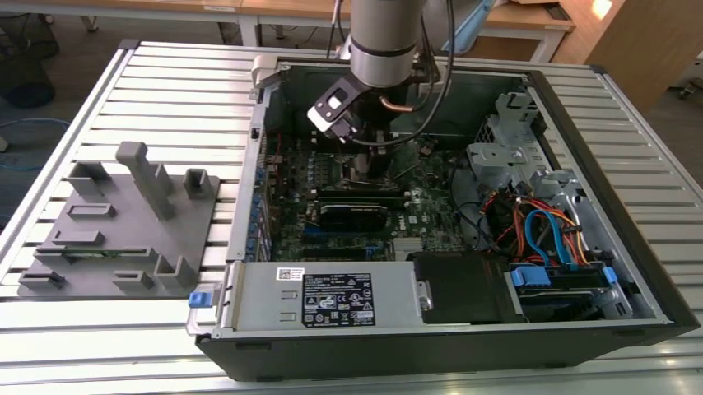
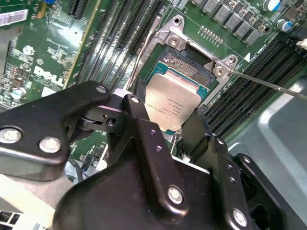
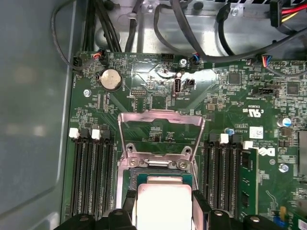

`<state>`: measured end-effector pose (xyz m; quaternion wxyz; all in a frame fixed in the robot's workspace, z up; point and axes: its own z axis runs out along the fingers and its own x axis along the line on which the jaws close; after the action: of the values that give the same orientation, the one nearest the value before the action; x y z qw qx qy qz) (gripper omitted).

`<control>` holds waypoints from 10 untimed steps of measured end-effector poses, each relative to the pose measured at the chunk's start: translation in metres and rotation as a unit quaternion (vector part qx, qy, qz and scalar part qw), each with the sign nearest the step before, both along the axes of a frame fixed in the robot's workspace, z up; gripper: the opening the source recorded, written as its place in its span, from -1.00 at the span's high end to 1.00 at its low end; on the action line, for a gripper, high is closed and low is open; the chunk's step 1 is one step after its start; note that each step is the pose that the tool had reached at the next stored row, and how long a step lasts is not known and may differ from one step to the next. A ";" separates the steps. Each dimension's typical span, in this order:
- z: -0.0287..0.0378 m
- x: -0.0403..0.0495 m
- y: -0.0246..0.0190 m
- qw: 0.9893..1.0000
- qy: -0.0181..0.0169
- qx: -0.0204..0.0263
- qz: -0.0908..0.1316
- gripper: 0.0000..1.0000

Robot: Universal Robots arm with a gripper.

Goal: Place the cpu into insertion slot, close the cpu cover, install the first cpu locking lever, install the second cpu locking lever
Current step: 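Place the cpu into insertion slot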

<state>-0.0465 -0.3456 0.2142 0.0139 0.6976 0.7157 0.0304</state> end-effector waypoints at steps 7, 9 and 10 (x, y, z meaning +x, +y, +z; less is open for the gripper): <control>-0.0062 -0.0018 0.0010 1.000 0.000 0.000 -0.002 -0.08; -0.0079 -0.0028 0.0010 1.000 0.000 0.000 -0.002 -0.08; -0.0090 -0.0030 0.0010 1.000 0.000 0.000 -0.002 -0.08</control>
<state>-0.0495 -0.3446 0.2052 0.0137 0.6989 0.7144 0.0307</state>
